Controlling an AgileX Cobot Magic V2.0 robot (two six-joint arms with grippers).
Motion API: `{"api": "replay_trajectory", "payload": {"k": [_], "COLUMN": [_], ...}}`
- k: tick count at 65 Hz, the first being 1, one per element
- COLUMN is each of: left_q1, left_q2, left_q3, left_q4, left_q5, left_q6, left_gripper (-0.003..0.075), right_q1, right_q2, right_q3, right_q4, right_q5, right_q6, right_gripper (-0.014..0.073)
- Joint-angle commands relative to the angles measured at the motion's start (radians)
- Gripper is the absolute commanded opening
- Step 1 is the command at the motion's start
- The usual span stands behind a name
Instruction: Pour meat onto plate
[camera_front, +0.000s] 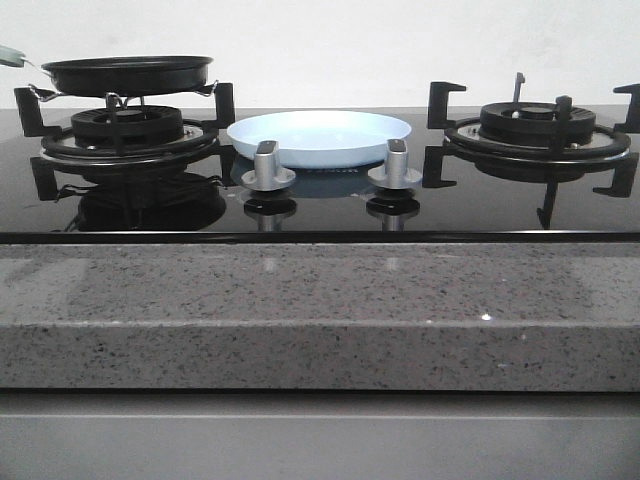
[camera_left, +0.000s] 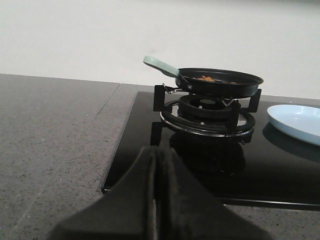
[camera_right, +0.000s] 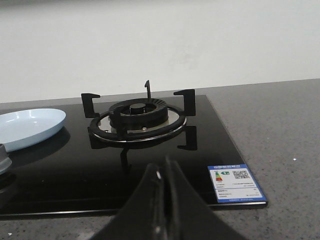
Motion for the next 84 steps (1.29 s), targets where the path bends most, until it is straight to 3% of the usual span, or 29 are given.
{"api": "replay_trajectory", "payload": {"k": [1,54,62,84], "left_q1": [0.000,0.000,0.000,0.000], "left_q2": [-0.015,-0.015,-0.015,0.036], "left_q3": [0.005,0.005,-0.005,-0.303], "left_q4": [-0.005,-0.005,-0.044,-0.063], "left_q5": [-0.086,-0.093,-0.145,0.011], "left_q6": [0.000,0.000,0.000,0.000], "left_gripper": [-0.0020,-0.0020,-0.0020,-0.0020], "right_q1": [-0.007,-0.007,-0.007,-0.007], "right_q2": [-0.016,-0.016,-0.016,0.012], "right_q3": [-0.005,-0.005,-0.007,-0.272], "right_q4": [-0.013,-0.013,-0.013,-0.013], "right_q5": [-0.080,-0.083,-0.076,0.217], "right_q6": [-0.005,-0.005,-0.005,-0.011], "right_gripper": [-0.0071,-0.0071,-0.0071,-0.0071]}}
